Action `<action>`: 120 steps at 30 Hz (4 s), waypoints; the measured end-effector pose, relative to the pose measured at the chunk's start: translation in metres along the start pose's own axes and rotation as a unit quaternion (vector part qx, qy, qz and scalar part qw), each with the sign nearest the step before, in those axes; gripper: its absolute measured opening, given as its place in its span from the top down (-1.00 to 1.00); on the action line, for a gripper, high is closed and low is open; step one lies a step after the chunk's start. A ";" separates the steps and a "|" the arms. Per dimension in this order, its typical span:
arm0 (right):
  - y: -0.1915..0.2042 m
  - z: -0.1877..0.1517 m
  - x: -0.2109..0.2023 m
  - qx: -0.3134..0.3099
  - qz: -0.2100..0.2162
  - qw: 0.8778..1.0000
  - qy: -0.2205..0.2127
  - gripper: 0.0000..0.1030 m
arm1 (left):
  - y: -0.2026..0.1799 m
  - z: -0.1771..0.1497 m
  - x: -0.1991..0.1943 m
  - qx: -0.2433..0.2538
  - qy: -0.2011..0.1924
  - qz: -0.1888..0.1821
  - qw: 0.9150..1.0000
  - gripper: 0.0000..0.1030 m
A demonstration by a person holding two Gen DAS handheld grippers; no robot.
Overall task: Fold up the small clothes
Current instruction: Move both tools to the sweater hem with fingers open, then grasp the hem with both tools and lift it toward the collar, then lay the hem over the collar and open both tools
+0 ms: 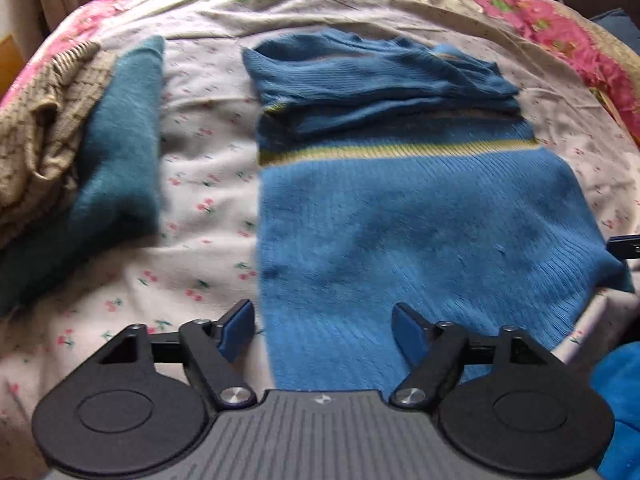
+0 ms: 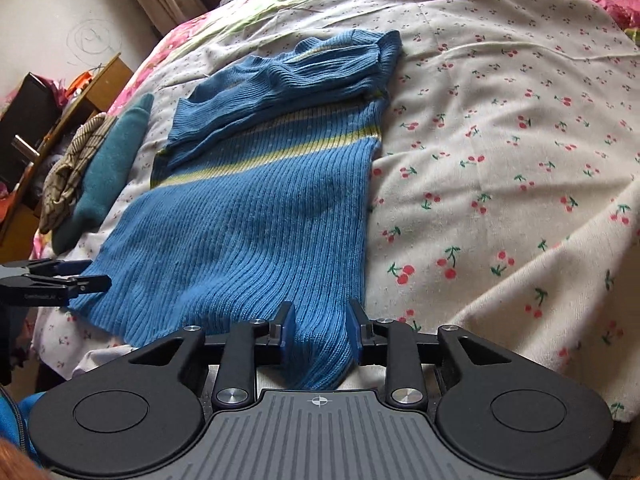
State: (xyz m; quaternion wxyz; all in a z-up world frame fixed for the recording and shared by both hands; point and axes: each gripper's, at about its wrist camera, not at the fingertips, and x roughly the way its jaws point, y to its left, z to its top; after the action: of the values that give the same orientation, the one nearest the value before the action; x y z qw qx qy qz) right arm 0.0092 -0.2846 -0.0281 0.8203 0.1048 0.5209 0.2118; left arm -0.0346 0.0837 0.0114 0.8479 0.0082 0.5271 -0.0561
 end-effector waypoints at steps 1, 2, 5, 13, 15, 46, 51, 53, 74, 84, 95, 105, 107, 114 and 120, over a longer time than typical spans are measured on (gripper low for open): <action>0.000 -0.001 -0.001 0.003 -0.004 1.000 -0.006 0.43 | 0.000 0.000 0.001 0.000 0.000 0.001 1.000 -0.61; -0.001 -0.002 -0.003 0.005 -0.005 1.000 -0.011 0.40 | 0.001 0.001 0.001 -0.003 0.001 0.003 1.000 -0.54; -0.003 -0.004 -0.001 0.012 -0.006 1.000 -0.006 0.38 | 0.007 0.004 0.000 -0.022 0.001 0.002 1.000 -0.47; -0.005 -0.010 0.002 0.020 -0.002 1.000 0.005 0.38 | 0.009 0.002 0.000 -0.029 0.002 0.006 1.000 -0.47; -0.007 -0.010 0.004 0.029 0.006 1.000 0.008 0.38 | 0.009 0.003 0.002 -0.033 0.003 0.002 0.999 -0.47; -0.005 0.094 0.010 0.157 0.207 0.955 -0.147 0.82 | 0.060 0.076 0.017 -0.215 -0.062 -0.210 0.952 0.51; -0.013 0.158 0.046 0.176 0.181 0.952 -0.174 0.83 | 0.086 0.131 0.032 -0.237 -0.130 -0.197 0.942 0.51; -0.015 0.176 0.062 0.183 0.156 0.954 -0.179 0.83 | 0.092 0.144 0.042 -0.235 -0.140 -0.176 0.946 0.51; 0.062 0.139 0.072 -0.009 0.114 0.987 -0.112 0.63 | -0.010 0.075 0.066 0.078 -0.072 -0.090 0.990 0.28; 0.127 0.116 0.116 -0.146 0.069 0.987 -0.012 0.49 | -0.024 0.058 0.046 0.160 -0.094 -0.068 0.980 0.24; 0.107 0.110 0.105 -0.121 0.083 0.989 -0.018 0.49 | -0.020 0.097 0.069 0.148 -0.076 -0.103 0.981 0.19; 0.061 0.141 0.070 -0.134 -0.004 0.984 -0.121 0.48 | -0.018 0.112 0.094 0.144 -0.038 -0.098 0.984 0.18; 0.050 0.153 0.076 -0.141 -0.023 0.982 -0.125 0.48 | -0.018 0.111 0.097 0.150 -0.026 -0.106 0.983 0.18; 0.037 0.186 0.112 -0.171 -0.030 0.978 -0.111 0.38 | -0.017 0.117 0.108 0.156 -0.010 -0.111 0.981 -0.12; 0.036 0.185 0.129 -0.155 -0.022 0.984 -0.087 0.62 | -0.012 0.119 0.109 0.134 -0.008 -0.124 0.983 -0.12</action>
State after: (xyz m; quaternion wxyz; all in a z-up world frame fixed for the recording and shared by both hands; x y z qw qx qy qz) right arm 0.2143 -0.1844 -0.0373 0.8732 -0.0171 0.4105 0.2621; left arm 0.1183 0.0535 -0.0331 0.8300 0.0561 0.5047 -0.2307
